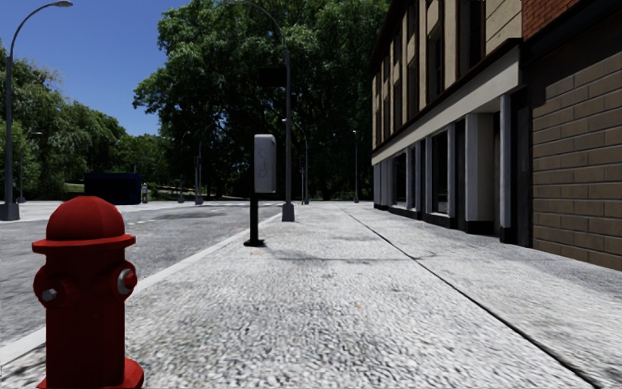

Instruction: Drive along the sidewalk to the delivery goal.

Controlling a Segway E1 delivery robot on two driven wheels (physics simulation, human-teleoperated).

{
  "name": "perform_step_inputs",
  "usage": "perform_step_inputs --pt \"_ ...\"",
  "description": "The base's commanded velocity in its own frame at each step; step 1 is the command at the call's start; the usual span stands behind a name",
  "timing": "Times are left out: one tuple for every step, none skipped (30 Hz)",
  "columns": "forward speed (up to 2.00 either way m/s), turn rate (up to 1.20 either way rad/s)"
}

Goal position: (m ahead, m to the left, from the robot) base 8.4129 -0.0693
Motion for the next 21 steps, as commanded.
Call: perform_step_inputs --pt "1.96 0.0" --pt "1.96 0.0" --pt "1.96 0.0" --pt "1.96 0.0" --pt "1.96 0.0" --pt "1.96 0.0" --pt "1.96 0.0" --pt "1.96 0.0" --pt "1.96 0.0" --pt "1.96 0.0" --pt "1.96 0.0" --pt "1.96 0.0" --pt "1.96 0.0" --pt "1.96 0.0" --pt "1.96 0.0" --pt "1.96 0.0" --pt "1.96 0.0" --pt "1.96 0.0" --pt "1.96 0.0" --pt "1.96 0.0" --pt "1.96 0.0"
